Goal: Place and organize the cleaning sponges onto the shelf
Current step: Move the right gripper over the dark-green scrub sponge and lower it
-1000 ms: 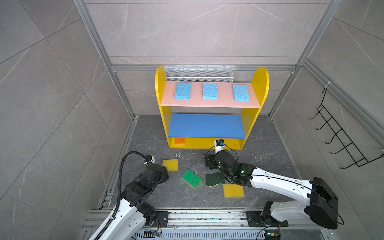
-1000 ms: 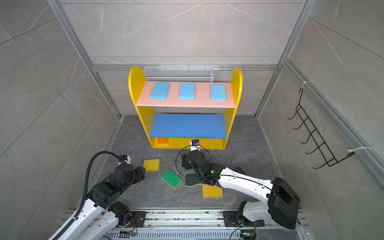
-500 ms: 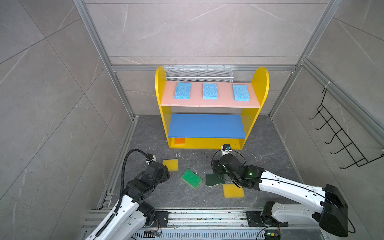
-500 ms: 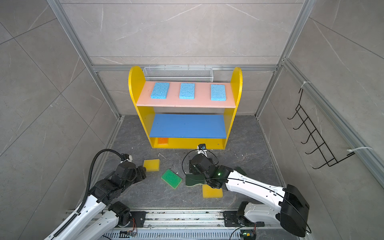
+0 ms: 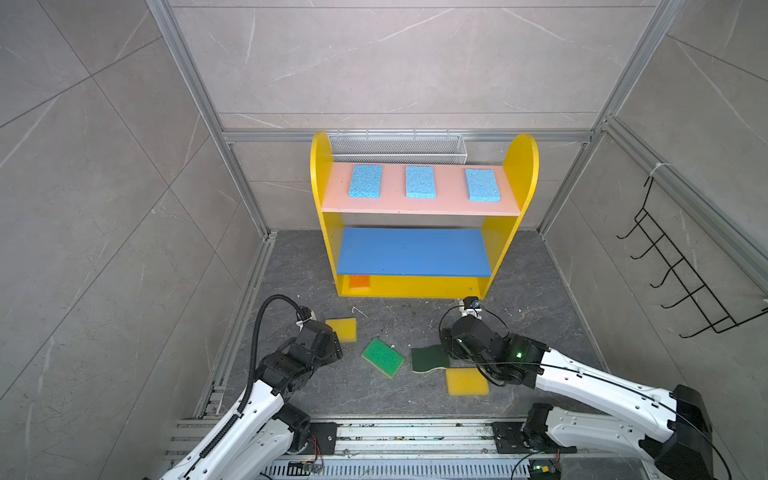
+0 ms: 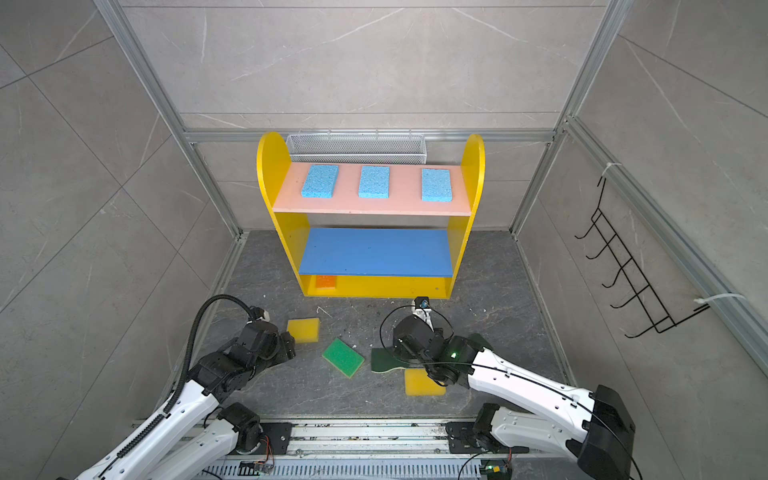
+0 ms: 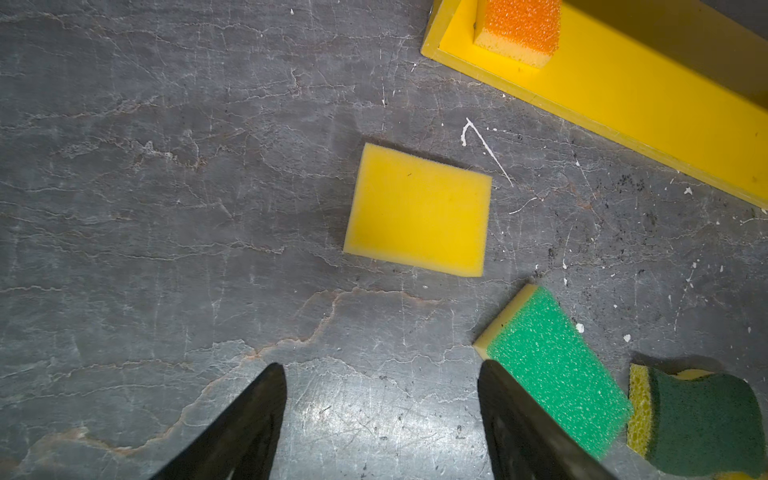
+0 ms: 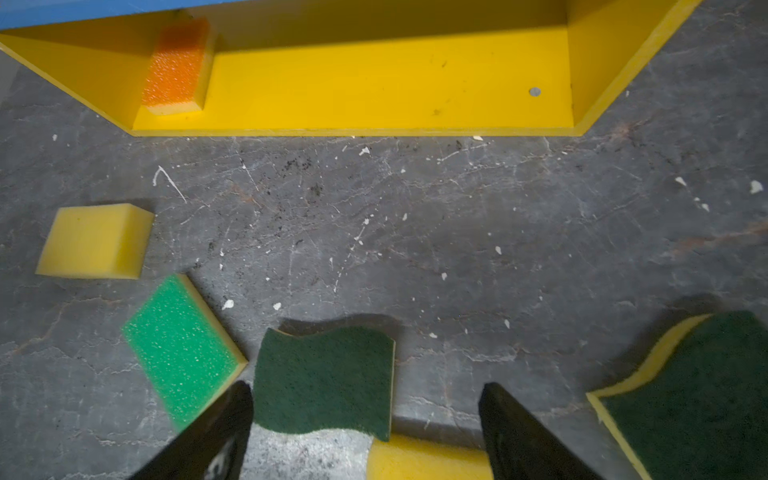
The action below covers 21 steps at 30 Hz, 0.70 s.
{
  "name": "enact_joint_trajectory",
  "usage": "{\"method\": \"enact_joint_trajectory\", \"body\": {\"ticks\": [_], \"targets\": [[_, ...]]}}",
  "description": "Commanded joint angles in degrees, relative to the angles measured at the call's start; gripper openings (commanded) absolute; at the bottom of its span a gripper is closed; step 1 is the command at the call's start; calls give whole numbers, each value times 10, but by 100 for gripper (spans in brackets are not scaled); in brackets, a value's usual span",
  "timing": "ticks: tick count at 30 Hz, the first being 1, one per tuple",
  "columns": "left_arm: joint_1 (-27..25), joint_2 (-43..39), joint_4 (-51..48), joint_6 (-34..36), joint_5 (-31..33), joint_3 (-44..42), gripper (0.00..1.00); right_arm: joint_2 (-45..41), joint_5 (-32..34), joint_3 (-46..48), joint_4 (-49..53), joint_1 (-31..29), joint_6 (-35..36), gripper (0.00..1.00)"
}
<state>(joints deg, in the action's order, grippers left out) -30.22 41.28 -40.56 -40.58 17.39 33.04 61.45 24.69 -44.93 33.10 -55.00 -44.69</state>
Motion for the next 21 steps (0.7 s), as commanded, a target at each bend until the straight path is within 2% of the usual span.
{"method": "enact_joint_trajectory", "body": {"ticks": [1,8,11,15,21], "targets": [[-1,2,9,13,-8,14,76,-14,9,6,63,3,-31,88],[-4,11,23,15,-16,7,77,-78,32,32,114,4,-71,92],[-5,19,27,16,-20,7,77,-77,34,24,156,6,-89,93],[-9,32,31,18,-21,5,77,-53,18,8,215,6,-107,93],[-14,36,34,18,-21,3,78,-58,-27,27,226,6,-132,94]]}}
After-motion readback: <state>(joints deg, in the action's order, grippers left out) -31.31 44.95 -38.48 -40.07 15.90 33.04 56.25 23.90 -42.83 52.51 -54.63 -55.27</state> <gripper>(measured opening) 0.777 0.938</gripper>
